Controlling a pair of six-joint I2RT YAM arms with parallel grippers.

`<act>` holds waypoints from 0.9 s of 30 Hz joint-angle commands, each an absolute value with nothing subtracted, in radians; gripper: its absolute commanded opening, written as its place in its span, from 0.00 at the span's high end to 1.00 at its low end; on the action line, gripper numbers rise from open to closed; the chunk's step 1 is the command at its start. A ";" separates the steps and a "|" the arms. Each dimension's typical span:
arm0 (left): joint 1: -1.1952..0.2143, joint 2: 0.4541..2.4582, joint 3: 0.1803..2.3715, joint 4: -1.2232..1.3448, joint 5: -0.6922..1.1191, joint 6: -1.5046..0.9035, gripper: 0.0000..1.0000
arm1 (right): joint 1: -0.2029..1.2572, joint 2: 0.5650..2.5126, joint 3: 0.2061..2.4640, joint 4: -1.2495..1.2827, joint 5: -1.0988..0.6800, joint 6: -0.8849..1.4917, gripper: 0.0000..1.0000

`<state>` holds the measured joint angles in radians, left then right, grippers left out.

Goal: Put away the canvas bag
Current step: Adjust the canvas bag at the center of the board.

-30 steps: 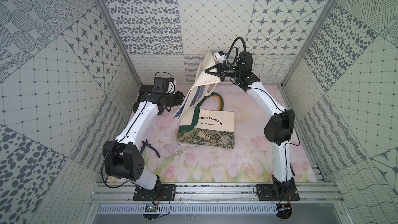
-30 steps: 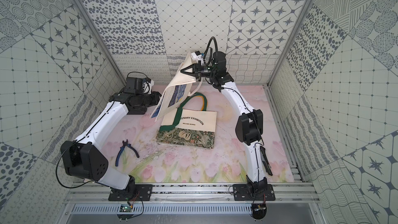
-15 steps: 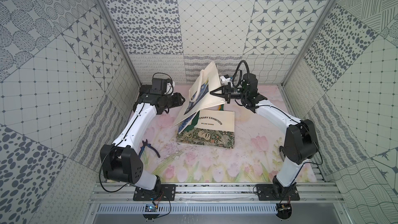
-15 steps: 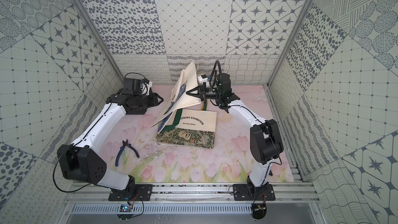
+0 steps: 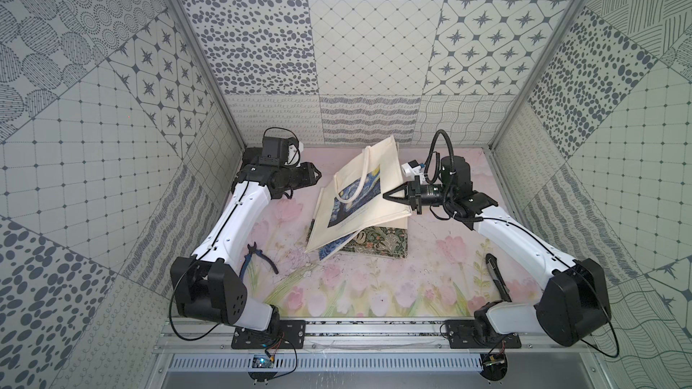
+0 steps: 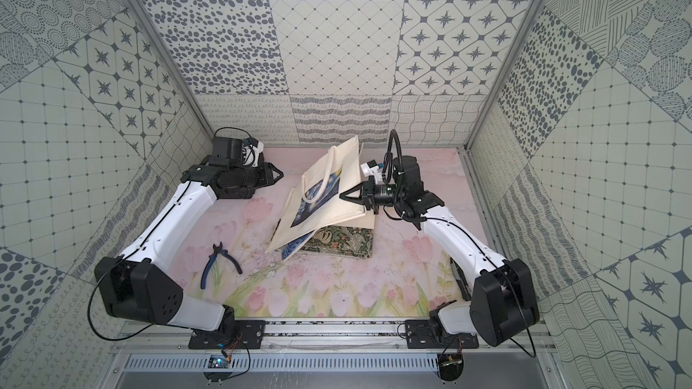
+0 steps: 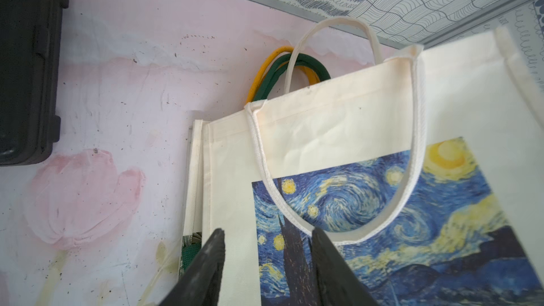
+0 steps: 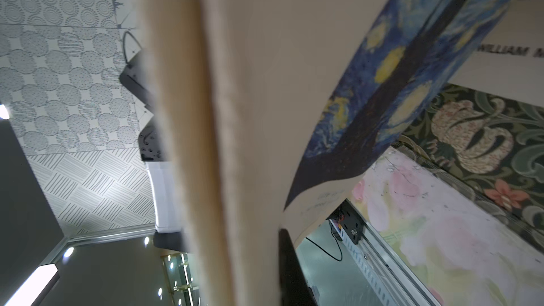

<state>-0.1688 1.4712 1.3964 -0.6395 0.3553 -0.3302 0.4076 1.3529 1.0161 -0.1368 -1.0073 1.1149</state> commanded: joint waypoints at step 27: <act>-0.164 1.682 1.126 -0.576 0.676 -0.416 0.39 | 0.218 1.329 0.832 -0.812 -0.547 0.598 1.00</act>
<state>-0.1688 1.6238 1.1599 -0.6346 0.5507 -0.3809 0.2325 1.3167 0.8356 -0.8463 -0.5533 0.6140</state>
